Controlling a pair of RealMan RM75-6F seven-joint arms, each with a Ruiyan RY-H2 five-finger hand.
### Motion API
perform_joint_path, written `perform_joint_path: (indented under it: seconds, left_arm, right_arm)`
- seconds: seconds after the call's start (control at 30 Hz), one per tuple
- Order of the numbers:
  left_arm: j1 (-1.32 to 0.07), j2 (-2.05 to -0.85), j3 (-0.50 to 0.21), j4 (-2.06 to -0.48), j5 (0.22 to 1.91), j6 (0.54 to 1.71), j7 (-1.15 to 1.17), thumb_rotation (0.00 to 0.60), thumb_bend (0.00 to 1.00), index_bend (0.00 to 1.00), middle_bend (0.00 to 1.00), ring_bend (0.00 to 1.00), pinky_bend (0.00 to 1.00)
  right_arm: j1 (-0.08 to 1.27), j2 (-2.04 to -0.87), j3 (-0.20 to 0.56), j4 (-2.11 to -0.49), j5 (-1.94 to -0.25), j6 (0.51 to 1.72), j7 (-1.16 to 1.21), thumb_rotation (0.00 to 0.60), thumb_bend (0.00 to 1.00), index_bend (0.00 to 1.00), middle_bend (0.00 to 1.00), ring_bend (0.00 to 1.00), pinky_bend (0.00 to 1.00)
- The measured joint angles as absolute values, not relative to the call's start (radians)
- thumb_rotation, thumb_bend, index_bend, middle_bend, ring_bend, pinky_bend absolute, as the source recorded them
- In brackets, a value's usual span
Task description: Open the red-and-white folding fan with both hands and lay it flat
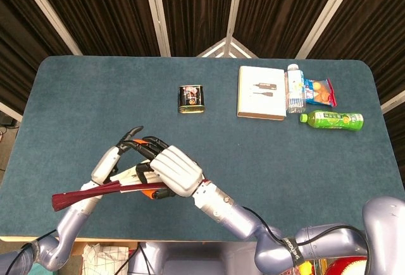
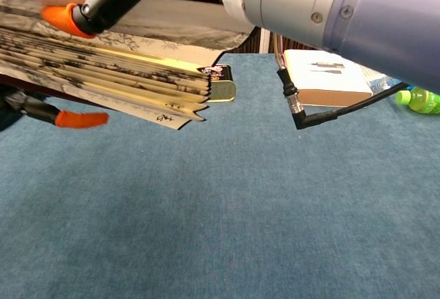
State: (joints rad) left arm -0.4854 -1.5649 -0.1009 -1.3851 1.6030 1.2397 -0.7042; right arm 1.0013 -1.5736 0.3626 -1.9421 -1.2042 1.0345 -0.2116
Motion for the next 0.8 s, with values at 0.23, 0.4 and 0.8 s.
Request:
perform_joint_path:
  seconds: [0.23,0.4,0.8]
  left_arm:
    - [-0.500,-1.603,-0.106,-1.370,1.591,1.242,-0.702,0.600,0.34,0.53,0.14,0.00,0.02]
    - [-0.499,-1.613,-0.116,-1.368,1.581,1.263,-0.692,0.600,0.40,0.68,0.26,0.00,0.10]
    - [-0.485,-1.617,-0.164,-1.306,1.526,1.317,-0.668,0.600,0.44,0.77,0.33,0.00,0.15]
  right_arm:
    - [0.996,-1.567,0.359,-1.942,-1.208,1.038,-0.200,0.600,0.43,0.86,0.12,0.22,0.14]
    - [0.992,-1.558,0.356,-1.943,-1.214,1.039,-0.194,0.600,0.44,0.86,0.12,0.22,0.14]
    - [0.968,-1.517,0.359,-1.946,-1.217,1.043,-0.142,0.600,0.44,0.86,0.12,0.22,0.14]
